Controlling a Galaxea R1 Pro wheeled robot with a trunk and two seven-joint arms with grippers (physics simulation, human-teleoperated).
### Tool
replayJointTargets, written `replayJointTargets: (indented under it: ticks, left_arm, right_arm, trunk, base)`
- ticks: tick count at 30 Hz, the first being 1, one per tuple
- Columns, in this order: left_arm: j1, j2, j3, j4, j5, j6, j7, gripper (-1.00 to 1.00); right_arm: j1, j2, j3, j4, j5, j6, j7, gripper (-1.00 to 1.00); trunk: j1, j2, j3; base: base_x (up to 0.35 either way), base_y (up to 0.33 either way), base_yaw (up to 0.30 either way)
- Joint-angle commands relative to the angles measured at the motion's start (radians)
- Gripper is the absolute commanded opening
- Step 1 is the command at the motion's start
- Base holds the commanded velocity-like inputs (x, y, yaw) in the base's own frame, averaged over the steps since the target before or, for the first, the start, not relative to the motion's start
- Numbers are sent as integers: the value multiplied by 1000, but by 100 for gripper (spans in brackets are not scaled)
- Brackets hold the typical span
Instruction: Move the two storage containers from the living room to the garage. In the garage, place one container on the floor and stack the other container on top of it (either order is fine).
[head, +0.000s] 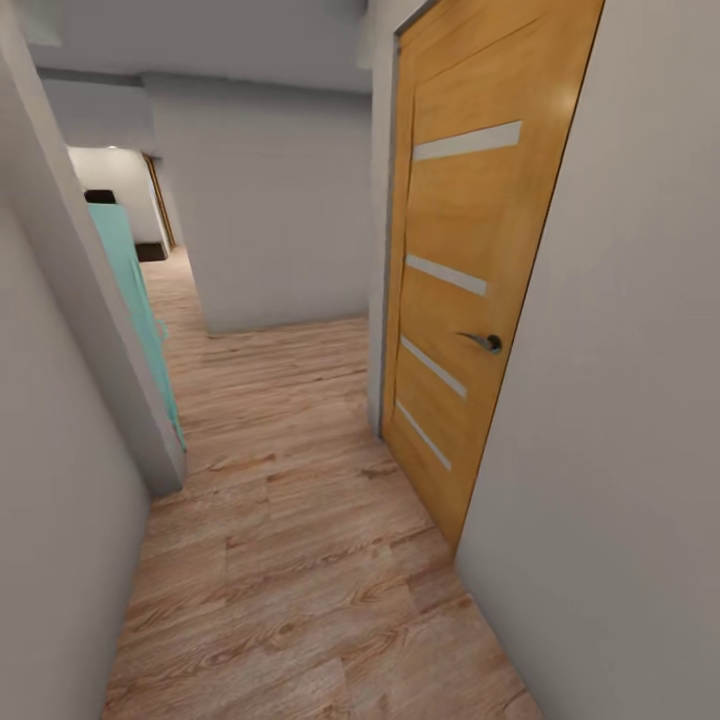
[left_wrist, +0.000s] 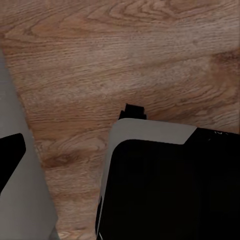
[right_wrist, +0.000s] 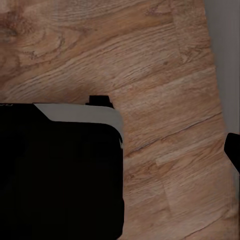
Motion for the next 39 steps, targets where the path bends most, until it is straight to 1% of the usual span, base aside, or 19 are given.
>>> replayJointTargets:
  ticks: [1,28,39]
  left_arm:
    - [-1,0,5,0,8,3,1,100]
    - [-1,0,5,0,10,3,1,100]
    - [-1,0,5,0,10,3,1,100]
  right_arm:
    - [-1,1,8,3,-10,-6,-1,100]
    - [-2,1,8,3,-10,-7,-1,100]
    - [-2,-1,8,3,-9,-9,-1,100]
  trunk:
    - [1,-1,-2]
    - [1,-1,-12]
    - [1,-1,-12]
  base:
    - [320,0,266]
    - [320,0,264]
    - [321,0,44]
